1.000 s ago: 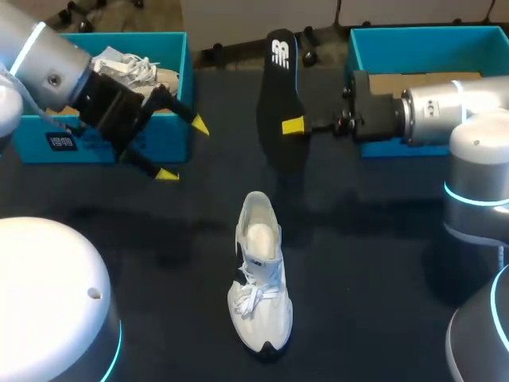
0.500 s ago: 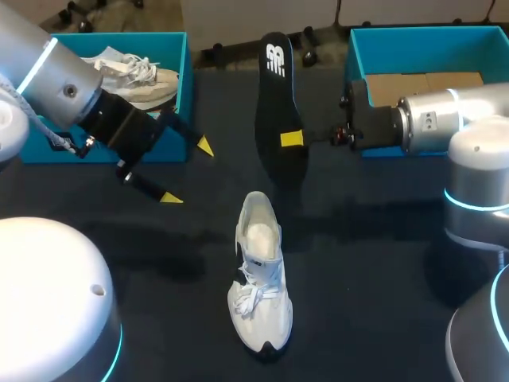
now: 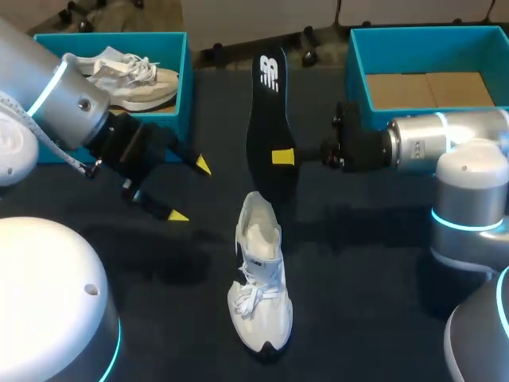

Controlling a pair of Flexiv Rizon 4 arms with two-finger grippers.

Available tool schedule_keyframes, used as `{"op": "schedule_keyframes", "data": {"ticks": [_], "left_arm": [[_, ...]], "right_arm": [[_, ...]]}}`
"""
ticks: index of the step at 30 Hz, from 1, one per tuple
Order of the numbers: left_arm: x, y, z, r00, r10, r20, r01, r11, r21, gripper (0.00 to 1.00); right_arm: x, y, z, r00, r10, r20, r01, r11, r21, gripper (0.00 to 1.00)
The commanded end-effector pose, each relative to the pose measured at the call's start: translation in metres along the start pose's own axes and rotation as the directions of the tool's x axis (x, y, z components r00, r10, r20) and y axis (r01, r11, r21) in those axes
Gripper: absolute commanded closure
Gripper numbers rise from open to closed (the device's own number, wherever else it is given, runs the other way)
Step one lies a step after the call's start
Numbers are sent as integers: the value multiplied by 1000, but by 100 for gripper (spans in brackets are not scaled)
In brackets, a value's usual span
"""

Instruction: Take the shoe out of the shoebox, open the shoe tongue, remove and reinsert the insole, then place the shoe into the shoebox

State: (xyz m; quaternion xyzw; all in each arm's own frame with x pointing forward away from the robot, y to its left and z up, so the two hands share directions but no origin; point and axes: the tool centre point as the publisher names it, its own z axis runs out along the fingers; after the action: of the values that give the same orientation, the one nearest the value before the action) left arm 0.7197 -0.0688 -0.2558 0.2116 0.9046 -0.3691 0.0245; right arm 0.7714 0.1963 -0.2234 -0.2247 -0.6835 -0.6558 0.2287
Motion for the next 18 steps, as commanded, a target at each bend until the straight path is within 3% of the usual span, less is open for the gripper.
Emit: {"op": "schedule_keyframes", "data": {"ticks": [1, 4, 18], "left_arm": [[0, -5, 13, 992, -126, -2, 125, 986, -112, 0], [5, 4, 18, 983, -167, 76, 183, 927, -326, 0], [6, 8, 23, 985, -160, 67, 173, 929, -328, 0]], "right_arm": [[-9, -8, 5, 999, -39, -8, 38, 999, -32, 100], [-11, -12, 7, 997, -81, 1, 81, 994, -73, 100], [-11, -12, 7, 997, -81, 1, 81, 994, -73, 100]]}}
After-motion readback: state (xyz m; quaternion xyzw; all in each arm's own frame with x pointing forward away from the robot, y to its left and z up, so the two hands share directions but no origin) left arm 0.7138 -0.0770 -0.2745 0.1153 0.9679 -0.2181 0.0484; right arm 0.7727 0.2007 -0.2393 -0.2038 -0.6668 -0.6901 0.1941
